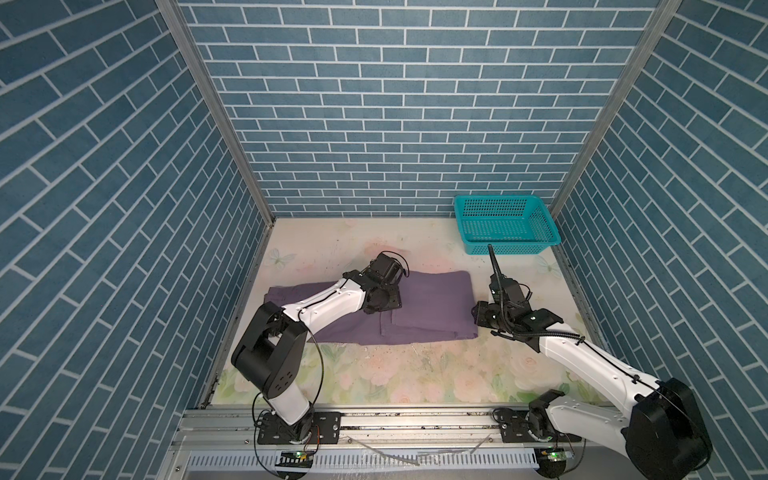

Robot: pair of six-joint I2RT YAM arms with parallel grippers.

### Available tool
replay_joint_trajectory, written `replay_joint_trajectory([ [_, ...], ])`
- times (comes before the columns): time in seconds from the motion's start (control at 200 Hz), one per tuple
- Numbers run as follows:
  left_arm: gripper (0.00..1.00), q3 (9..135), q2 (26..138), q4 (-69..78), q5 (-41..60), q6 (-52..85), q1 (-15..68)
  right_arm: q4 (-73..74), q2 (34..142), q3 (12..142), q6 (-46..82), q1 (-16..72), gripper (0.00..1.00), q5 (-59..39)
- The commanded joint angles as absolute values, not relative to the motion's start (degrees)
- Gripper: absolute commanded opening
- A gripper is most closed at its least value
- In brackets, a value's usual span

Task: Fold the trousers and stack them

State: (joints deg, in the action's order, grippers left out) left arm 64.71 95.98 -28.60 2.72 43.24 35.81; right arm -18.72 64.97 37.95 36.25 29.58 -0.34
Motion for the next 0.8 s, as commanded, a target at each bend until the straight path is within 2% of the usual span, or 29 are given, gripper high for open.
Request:
replay_joint_trajectory([
  [0.0,0.64,65.99,97.49,-28.39,4.05,43.55,36.25,-18.07,65.53,37.81,38.08,29.39,0.31,-2.24],
  [0.21,0.38,64.44,96.98,-27.69,4.31,43.88,38.75,-14.82,68.34,37.0,38.13,29.36,0.33,-4.65],
  [0.395,0.3,63.68,101.91,-25.59,6.51,45.38,42.15,-13.23,71.54,38.16,38.58,29.36,0.33,-6.94],
  [0.535,0.29,64.64,104.95,-28.29,4.59,46.14,42.86,-14.14,70.81,38.67,38.26,29.33,0.33,-6.3],
  [0.695,0.42,65.42,104.49,-31.09,1.53,46.14,42.81,-14.98,69.79,37.89,38.24,29.36,0.33,-5.54],
  [0.795,0.44,66.23,103.46,-33.37,-1.23,45.71,42.82,-15.02,69.85,37.52,38.34,29.35,0.33,-5.71],
])
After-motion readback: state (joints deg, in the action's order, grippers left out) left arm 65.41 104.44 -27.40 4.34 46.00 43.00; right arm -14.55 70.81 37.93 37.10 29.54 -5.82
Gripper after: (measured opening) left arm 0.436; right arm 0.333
